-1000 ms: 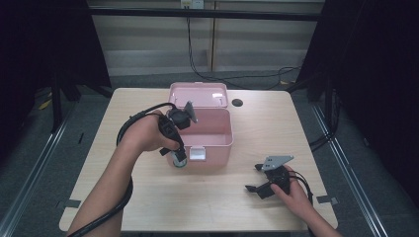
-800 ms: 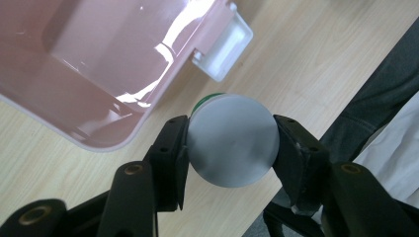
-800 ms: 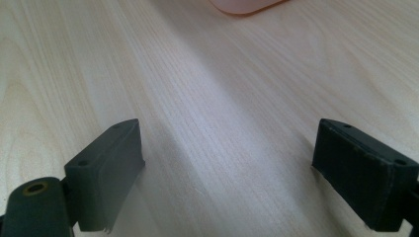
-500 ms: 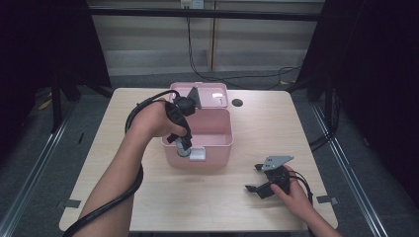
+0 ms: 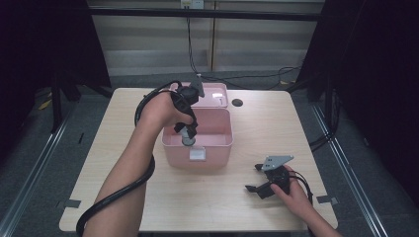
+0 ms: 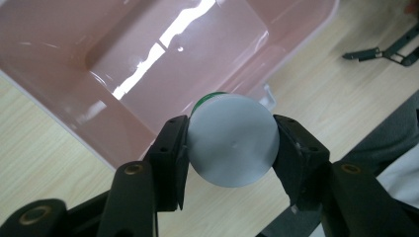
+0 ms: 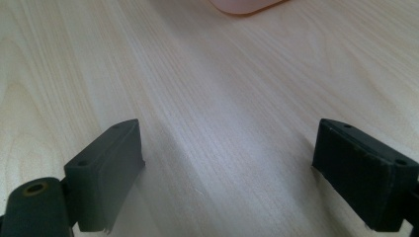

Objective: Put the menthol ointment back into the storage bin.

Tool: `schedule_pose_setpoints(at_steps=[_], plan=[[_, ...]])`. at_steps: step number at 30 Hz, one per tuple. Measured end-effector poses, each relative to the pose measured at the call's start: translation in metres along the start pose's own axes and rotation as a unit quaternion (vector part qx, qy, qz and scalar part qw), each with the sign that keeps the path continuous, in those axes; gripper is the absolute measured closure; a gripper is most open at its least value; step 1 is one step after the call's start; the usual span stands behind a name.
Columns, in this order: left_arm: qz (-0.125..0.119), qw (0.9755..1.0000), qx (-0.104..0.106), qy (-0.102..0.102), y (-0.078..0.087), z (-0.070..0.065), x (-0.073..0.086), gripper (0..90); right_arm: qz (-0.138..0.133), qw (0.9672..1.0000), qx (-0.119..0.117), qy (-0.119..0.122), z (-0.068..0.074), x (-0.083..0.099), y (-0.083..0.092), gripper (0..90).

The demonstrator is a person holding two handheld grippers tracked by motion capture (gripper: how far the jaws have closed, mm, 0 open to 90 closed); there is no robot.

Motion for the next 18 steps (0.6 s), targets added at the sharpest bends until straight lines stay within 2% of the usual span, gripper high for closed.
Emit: schedule_pose_setpoints(at_steps=[3,8,12,13,15,18], plan=[[-0.002,1.0000,0.000,0.003,-0.003,0.003,-0.004,50.3,0.000,1.0000,0.000,0.000,0.000,0.000,0.000,11.0],[-0.007,0.9997,-0.006,0.023,-0.005,0.009,-0.010,50.3,0.000,1.0000,0.000,-0.001,0.000,0.000,0.000,11.0],[-0.005,0.9996,-0.008,0.027,-0.008,0.012,-0.013,50.4,0.000,1.0000,0.000,-0.001,0.000,0.000,0.000,11.0],[-0.005,0.9993,-0.008,0.037,-0.010,0.014,-0.015,50.4,0.000,1.0000,0.000,-0.001,0.000,0.000,0.000,11.0],[-0.008,0.9992,-0.008,0.038,-0.011,0.016,-0.017,50.4,0.000,1.0000,0.000,-0.001,0.000,0.000,0.000,11.0],[-0.009,0.9986,-0.014,0.051,-0.016,0.022,-0.020,50.4,0.000,1.0000,0.000,0.000,0.000,0.000,0.000,11.0]])
Point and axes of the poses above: each handheld gripper's, and its own axes: y roughly backward along the jaws, x roughly out of its underside, z roughly to its left, the point moved 5 cm from there along -y, roughly forward along the jaws, and after that the axes turned 2 degrees about z, right-handed, at the moved point
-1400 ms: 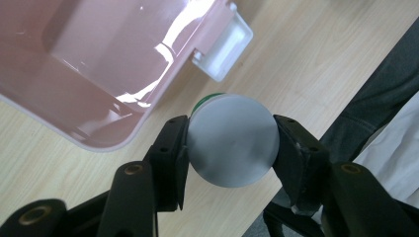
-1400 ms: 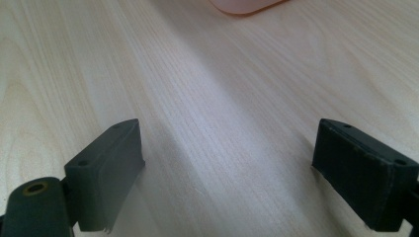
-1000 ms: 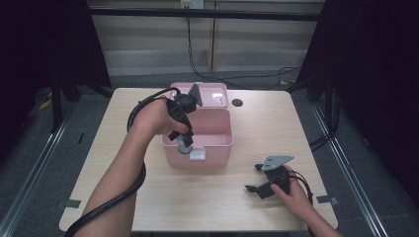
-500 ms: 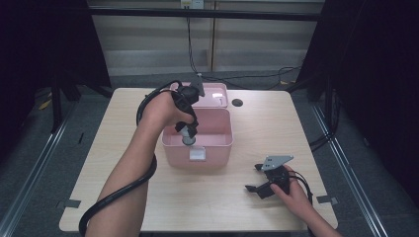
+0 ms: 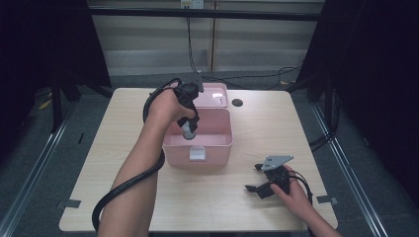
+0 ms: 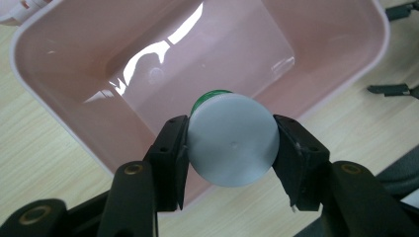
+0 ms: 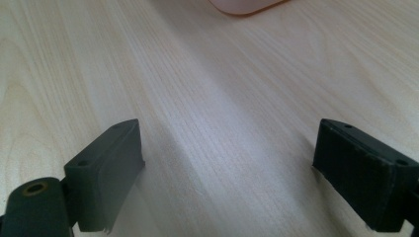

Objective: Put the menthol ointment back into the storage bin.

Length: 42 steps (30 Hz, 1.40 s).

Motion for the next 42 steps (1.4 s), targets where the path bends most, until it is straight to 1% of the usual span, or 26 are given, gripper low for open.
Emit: schedule_pose_setpoints(at_steps=[2,3,5,6,9,12,13,14,16,17,18,20,22,23,24,25,27,29,30,31,33,37,38,39,41,42], plan=[[-0.008,0.9998,-0.014,0.014,-0.005,0.005,-0.004,50.3,0.000,1.0000,0.000,0.000,0.000,0.000,0.000,11.0],[-0.008,0.9998,-0.014,0.014,-0.005,0.005,-0.004,50.3,0.000,1.0000,0.000,0.000,0.000,0.000,0.000,11.0],[-0.010,0.9996,-0.011,0.024,-0.009,0.009,-0.007,50.3,0.000,1.0000,0.000,0.000,0.000,0.000,0.000,11.0],[-0.007,0.9994,-0.008,0.032,-0.015,0.011,-0.009,50.4,0.000,1.0000,0.000,0.000,0.000,0.000,0.000,11.0],[-0.005,0.9993,-0.011,0.036,-0.019,0.014,-0.011,50.4,0.000,1.0000,-0.001,0.000,0.000,0.000,0.000,11.0],[-0.003,0.9988,-0.011,0.048,-0.026,0.016,-0.013,50.4,-0.001,1.0000,0.000,0.002,0.000,0.000,0.000,11.0],[-0.002,0.9988,-0.012,0.049,-0.029,0.018,-0.014,50.4,-0.002,1.0000,0.000,0.001,0.000,0.000,0.000,11.0],[-0.002,0.9988,-0.012,0.049,-0.029,0.018,-0.014,50.4,-0.001,1.0000,0.000,0.001,0.000,0.000,0.000,11.0],[-0.004,0.9986,-0.013,0.051,-0.032,0.020,-0.016,50.4,-0.002,1.0000,0.000,0.001,0.000,0.000,0.000,11.0],[-0.008,0.9981,-0.013,0.060,-0.034,0.020,-0.017,50.4,-0.002,1.0000,0.000,0.001,0.000,0.000,0.000,11.0],[-0.009,0.9979,-0.017,0.062,-0.037,0.023,-0.018,50.4,-0.002,1.0000,0.000,0.001,0.000,0.000,0.000,11.0],[-0.011,0.9978,-0.016,0.064,-0.039,0.024,-0.019,50.4,-0.001,1.0000,0.000,0.001,0.000,0.000,0.000,11.0],[-0.012,0.9973,-0.014,0.071,-0.042,0.026,-0.019,50.4,-0.002,1.0000,0.001,0.002,0.000,0.000,0.000,11.0],[-0.014,0.9965,-0.010,0.082,-0.046,0.027,-0.020,50.4,-0.001,1.0000,0.000,0.002,0.000,0.000,0.000,11.0],[-0.014,0.9965,-0.010,0.082,-0.046,0.027,-0.020,50.4,-0.001,1.0000,0.000,0.002,0.000,0.000,0.000,11.0],[-0.012,0.9961,-0.010,0.087,-0.047,0.028,-0.020,50.4,-0.001,1.0000,0.000,0.002,0.000,0.000,0.000,11.0],[-0.014,0.9955,-0.015,0.093,-0.050,0.031,-0.021,50.4,-0.001,1.0000,0.000,0.002,0.000,0.000,0.000,11.0],[-0.013,0.9950,-0.015,0.098,-0.053,0.033,-0.022,50.3,-0.001,1.0000,0.001,0.002,0.000,0.000,0.000,11.0],[-0.017,0.9943,-0.017,0.104,-0.056,0.036,-0.023,50.4,-0.001,1.0000,0.000,0.002,0.000,0.000,0.000,11.0],[-0.017,0.9943,-0.017,0.104,-0.056,0.036,-0.023,50.4,-0.001,1.0000,0.000,0.002,0.000,0.000,0.000,11.0],[-0.024,0.9928,-0.023,0.115,-0.060,0.040,-0.025,50.3,-0.001,1.0000,0.000,0.002,0.000,0.000,0.000,11.0],[-0.022,0.9926,-0.022,0.118,-0.066,0.042,-0.026,50.3,-0.001,1.0000,0.000,0.002,0.000,0.000,0.000,11.0],[-0.022,0.9920,-0.026,0.122,-0.069,0.042,-0.027,50.3,-0.001,1.0000,0.000,0.002,0.000,0.000,0.000,11.0],[-0.022,0.9920,-0.026,0.122,-0.069,0.042,-0.027,50.3,-0.001,1.0000,0.000,0.002,0.000,0.000,0.000,11.0],[-0.021,0.9928,-0.026,0.115,-0.072,0.044,-0.027,50.3,-0.001,1.0000,0.000,0.002,0.000,0.000,0.000,11.0],[-0.023,0.9920,-0.027,0.122,-0.073,0.044,-0.027,50.3,-0.001,1.0000,0.000,0.002,0.000,0.000,0.000,11.0]])
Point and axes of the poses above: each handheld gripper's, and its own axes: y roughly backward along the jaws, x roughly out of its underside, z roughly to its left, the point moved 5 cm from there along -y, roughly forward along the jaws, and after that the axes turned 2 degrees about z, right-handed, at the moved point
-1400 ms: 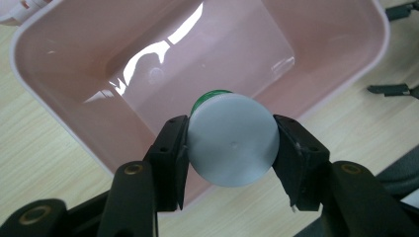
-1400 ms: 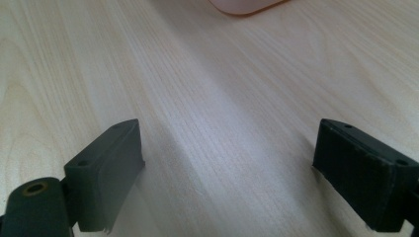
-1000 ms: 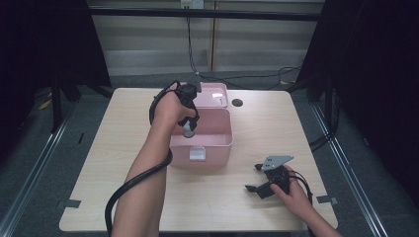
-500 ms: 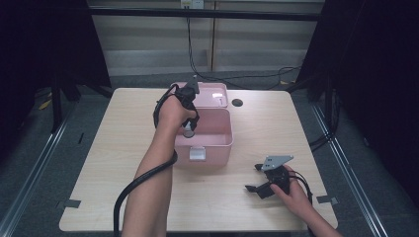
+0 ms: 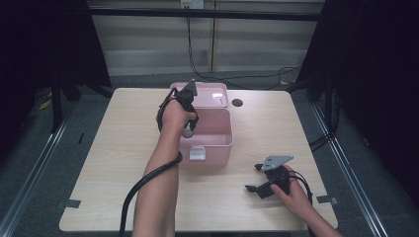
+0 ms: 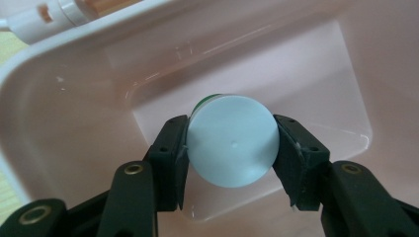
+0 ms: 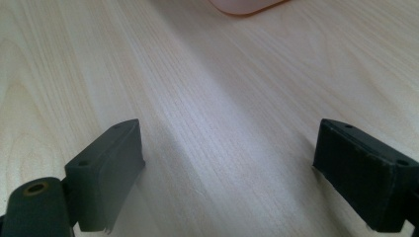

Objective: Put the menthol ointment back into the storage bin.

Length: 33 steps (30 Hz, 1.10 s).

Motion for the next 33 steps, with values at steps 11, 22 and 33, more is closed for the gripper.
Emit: schedule_pose_setpoints(at_steps=[11,22,33], plan=[[-0.023,0.9989,-0.009,0.039,-0.015,0.005,-0.003,50.2,0.000,1.0000,0.000,0.000,0.000,0.000,0.000,11.0],[-0.040,0.9977,-0.018,0.053,-0.029,0.007,-0.005,50.1,0.000,1.0000,0.000,0.000,0.000,0.000,0.000,11.0],[-0.046,0.9977,-0.021,0.046,-0.036,0.004,-0.007,50.0,0.000,1.0000,0.000,0.000,0.000,0.000,0.000,11.0]])
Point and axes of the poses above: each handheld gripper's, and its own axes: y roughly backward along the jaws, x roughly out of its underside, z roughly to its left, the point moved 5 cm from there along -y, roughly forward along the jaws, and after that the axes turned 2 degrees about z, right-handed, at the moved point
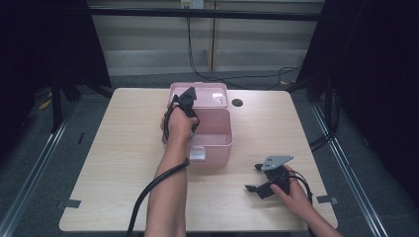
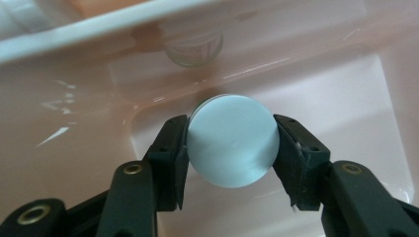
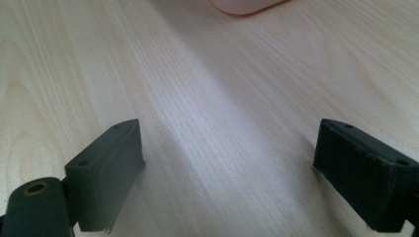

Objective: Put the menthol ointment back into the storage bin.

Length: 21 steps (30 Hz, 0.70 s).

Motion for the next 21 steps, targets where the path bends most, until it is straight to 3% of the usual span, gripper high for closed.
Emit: schedule_pose_setpoints(at_steps=[14,21], plan=[[0.002,1.0000,0.004,-0.001,-0.011,0.004,0.002,49.8,-0.001,1.0000,0.000,0.000,0.000,0.000,0.000,11.0],[-0.004,1.0000,0.002,0.002,-0.008,0.005,-0.001,48.0,-0.001,1.0000,-0.001,0.000,0.000,0.000,-0.001,10.8]])
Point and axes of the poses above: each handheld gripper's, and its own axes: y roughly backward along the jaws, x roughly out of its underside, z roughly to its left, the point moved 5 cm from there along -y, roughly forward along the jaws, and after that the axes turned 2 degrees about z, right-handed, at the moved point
